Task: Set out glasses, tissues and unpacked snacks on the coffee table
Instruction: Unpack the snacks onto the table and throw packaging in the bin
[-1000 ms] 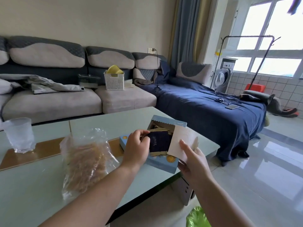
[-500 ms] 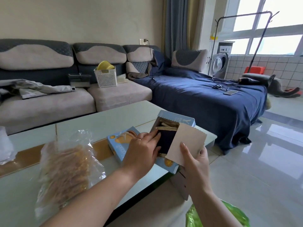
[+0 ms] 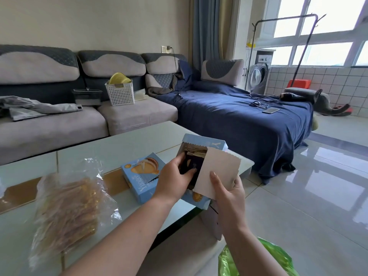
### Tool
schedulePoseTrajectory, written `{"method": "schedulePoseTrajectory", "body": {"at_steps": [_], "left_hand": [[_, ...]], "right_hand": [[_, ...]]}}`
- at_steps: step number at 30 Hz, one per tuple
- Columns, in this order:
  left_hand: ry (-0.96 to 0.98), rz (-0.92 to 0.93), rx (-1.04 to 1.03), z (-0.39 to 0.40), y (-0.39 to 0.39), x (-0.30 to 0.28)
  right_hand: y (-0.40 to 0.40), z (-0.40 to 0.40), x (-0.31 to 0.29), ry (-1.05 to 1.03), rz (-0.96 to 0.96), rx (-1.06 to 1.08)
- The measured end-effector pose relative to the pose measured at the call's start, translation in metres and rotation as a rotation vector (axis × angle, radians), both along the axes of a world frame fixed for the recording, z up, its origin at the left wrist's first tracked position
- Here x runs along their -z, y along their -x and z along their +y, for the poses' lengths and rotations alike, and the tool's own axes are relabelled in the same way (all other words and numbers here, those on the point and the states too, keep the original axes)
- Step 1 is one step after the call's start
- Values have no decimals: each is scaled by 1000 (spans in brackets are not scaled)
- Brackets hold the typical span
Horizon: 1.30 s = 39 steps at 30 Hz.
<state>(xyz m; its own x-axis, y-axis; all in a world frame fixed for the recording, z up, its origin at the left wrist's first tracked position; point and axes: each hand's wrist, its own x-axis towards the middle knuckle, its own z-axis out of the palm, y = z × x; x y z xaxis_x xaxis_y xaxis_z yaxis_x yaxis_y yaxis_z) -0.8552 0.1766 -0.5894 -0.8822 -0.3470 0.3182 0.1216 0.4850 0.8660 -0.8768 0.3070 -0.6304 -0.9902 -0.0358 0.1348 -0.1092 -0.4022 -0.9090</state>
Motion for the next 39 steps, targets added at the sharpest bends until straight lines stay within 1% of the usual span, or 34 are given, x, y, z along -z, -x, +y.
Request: {"method": "schedulePoseTrajectory", "body": {"at_steps": [9, 13, 20, 25, 29, 32, 36, 39], "left_hand": [[-46, -33, 39, 8, 2, -7], [-158, -47, 98, 4, 2, -13], [-253, -141, 150, 1, 4, -23], [-164, -165, 185, 2, 2, -33], [-129, -218, 153, -7, -2, -37], [-131, -243, 168, -14, -8, -41], [-118, -222, 164, -26, -29, -44], [-97, -186, 86, -42, -53, -45]], "right_hand": [[-2, 1, -1, 9, 12, -4], [-2, 5, -3, 27, 23, -6], [0, 6, -5, 77, 5, -22], [1, 7, -8, 107, 6, -28], [2, 7, -10, 110, 19, -49], [-1, 3, -13, 92, 37, -77], [-13, -8, -17, 60, 62, -141], [-30, -20, -18, 19, 58, -189]]}}
